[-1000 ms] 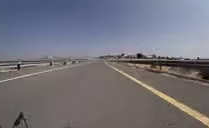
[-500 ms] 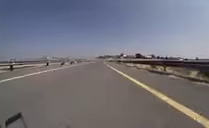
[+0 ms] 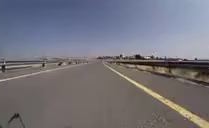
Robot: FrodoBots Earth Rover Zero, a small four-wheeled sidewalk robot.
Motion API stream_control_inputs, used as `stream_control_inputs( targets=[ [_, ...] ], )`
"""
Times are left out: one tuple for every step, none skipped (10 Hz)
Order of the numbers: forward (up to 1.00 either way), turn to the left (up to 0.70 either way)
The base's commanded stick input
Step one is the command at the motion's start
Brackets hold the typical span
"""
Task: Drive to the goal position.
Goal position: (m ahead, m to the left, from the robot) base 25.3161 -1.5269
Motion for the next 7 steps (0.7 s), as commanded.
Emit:
stream_control_inputs(
  targets=[
    [1.00, 0.00],
    [1.00, 0.00],
    [1.00, 0.00],
    [1.00, 0.00],
    [1.00, 0.00],
    [1.00, 0.00],
    [1.00, 0.00]
  ],
)
